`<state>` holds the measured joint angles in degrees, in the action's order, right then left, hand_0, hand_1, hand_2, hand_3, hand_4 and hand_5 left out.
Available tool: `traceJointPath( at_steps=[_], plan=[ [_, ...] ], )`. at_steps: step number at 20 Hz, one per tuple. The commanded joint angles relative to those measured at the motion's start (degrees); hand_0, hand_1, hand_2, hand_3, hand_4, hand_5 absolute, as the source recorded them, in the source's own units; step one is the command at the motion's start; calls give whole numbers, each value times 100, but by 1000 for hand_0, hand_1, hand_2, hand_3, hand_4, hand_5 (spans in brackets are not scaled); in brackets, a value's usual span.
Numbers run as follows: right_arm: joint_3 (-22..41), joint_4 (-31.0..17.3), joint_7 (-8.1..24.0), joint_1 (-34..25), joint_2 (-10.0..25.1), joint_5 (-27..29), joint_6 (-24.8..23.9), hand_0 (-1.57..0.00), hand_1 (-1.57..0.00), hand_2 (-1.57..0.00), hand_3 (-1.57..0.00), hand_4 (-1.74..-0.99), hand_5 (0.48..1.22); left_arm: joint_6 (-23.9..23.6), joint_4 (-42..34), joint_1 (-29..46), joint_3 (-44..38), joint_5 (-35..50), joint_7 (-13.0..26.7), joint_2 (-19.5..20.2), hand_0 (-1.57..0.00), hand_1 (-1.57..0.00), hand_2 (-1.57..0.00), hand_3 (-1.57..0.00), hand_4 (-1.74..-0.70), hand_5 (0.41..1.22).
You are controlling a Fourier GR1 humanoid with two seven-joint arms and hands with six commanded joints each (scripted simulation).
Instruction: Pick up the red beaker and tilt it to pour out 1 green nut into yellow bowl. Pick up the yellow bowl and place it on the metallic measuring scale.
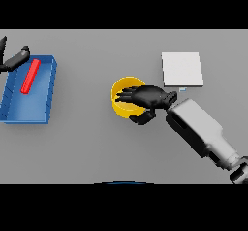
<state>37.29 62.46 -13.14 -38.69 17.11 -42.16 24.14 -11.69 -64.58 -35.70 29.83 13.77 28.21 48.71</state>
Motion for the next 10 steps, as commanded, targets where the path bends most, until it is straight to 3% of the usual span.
traceJointPath(
  at_steps=[1, 4, 6, 7, 10],
  plan=[
    [6, 79, -4, 37, 40, 18, 64, -68, -69, -140, -178, -1365, 838, 11, 42, -26, -33, 22, 22, 10, 1, 1, 1, 1, -796, 730],
    [103, 51, -141, 44, 89, -111, -28, -469, -376, -379, -419, -1479, 999, 27, 44, -20, -61, 42, -43, 24, 1, 1, 1, 1, -793, 729],
    [90, 109, -71, 8, 107, -98, 60, -780, -649, -590, -834, -1469, 1079, 12, 29, 18, -50, 24, -13, 59, 1, 1, 1, 1, -788, 732],
    [86, 159, 59, 15, 90, -66, 140, -938, -806, -787, -978, -1521, 1108, 4, 139, -11, -50, 10, -21, 1, 1, 1, 1, 1, -791, 733],
    [114, 219, 0, 24, 179, 6, 192, -1247, -1179, -1169, -1054, -1621, 1163, 38, 225, -51, -35, 1, -108, -74, 1, 1, 1, 1, -793, 735]
  ],
)
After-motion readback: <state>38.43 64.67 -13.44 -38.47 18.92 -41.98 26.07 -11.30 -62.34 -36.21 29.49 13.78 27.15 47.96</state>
